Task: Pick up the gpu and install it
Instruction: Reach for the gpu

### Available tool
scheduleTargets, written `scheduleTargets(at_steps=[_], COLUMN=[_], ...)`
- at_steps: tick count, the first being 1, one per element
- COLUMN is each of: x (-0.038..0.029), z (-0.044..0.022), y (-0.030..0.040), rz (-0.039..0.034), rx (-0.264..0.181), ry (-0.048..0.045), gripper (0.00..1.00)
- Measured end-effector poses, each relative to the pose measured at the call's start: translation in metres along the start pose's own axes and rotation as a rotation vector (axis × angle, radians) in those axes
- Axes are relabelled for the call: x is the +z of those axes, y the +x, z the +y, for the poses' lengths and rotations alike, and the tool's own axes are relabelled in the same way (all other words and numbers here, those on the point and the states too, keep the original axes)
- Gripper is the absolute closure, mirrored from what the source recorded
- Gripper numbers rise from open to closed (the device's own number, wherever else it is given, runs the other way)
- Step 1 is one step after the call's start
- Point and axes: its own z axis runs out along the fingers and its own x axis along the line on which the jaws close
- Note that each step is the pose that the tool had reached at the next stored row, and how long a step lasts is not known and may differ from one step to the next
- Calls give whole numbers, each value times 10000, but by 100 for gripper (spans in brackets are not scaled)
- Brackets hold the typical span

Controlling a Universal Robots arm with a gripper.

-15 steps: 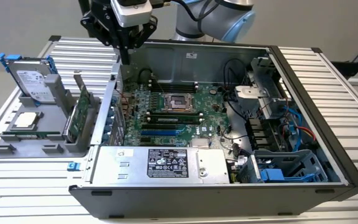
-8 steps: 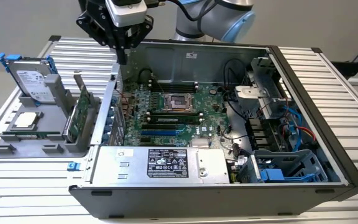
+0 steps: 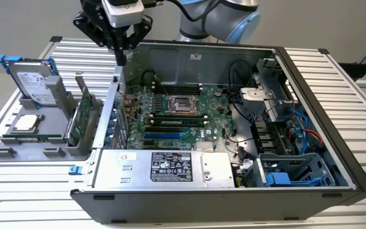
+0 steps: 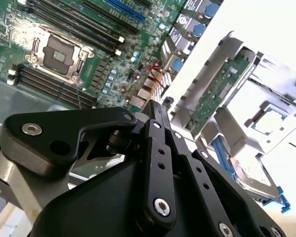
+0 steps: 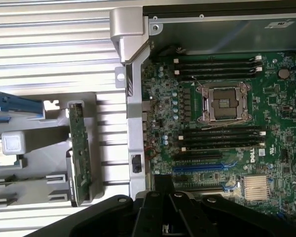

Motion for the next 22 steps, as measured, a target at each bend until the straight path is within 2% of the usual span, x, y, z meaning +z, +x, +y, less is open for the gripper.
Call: scheduleTargets(at_steps=[22], x=[-6], z=[-17], y=[247], rz=[1], rx=[1], ry=[1], gripper=[100])
